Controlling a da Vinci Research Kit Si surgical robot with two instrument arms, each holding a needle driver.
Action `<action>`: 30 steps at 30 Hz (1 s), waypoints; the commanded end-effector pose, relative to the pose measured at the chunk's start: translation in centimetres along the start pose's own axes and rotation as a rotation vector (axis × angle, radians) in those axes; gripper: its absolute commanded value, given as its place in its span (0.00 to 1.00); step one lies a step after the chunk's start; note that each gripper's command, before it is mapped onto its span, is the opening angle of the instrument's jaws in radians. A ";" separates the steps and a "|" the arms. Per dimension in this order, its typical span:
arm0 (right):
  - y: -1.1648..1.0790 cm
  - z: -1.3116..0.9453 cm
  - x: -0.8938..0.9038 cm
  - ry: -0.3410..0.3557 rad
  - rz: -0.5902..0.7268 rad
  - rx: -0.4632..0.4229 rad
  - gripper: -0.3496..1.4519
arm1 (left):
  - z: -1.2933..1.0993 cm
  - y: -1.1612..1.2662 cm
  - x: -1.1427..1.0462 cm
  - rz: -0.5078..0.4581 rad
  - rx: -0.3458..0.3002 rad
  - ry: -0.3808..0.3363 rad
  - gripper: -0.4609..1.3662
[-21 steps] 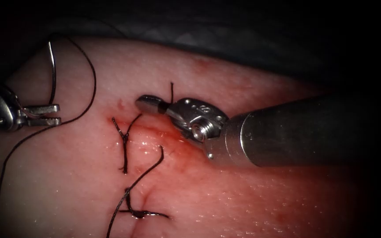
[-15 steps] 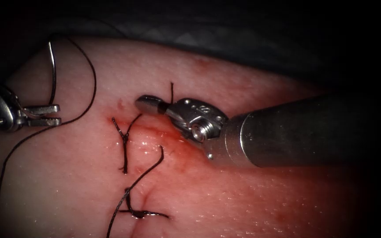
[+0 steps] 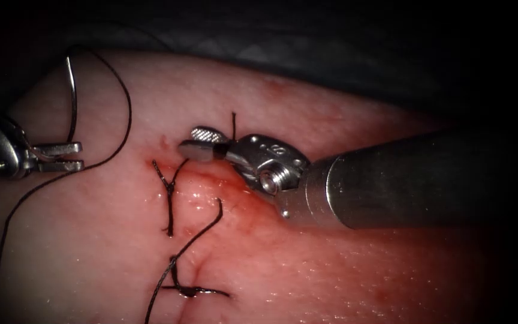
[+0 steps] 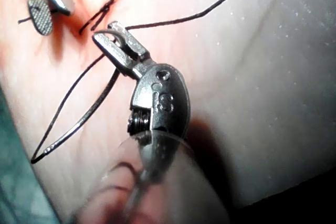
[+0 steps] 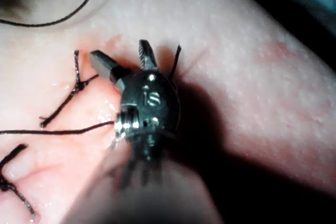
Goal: Wound Closure
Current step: Use the right tool to adjust the suture tail
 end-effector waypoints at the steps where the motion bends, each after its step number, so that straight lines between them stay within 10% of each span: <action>1: 0.00 0.01 0.00 0.001 0.001 0.002 0.77 | 0.00 0.00 0.00 0.000 -0.005 0.000 0.06; 30: -0.04 -0.44 -0.09 0.026 0.021 -0.063 0.77 | -0.01 -0.01 0.01 -0.001 -0.006 0.000 0.06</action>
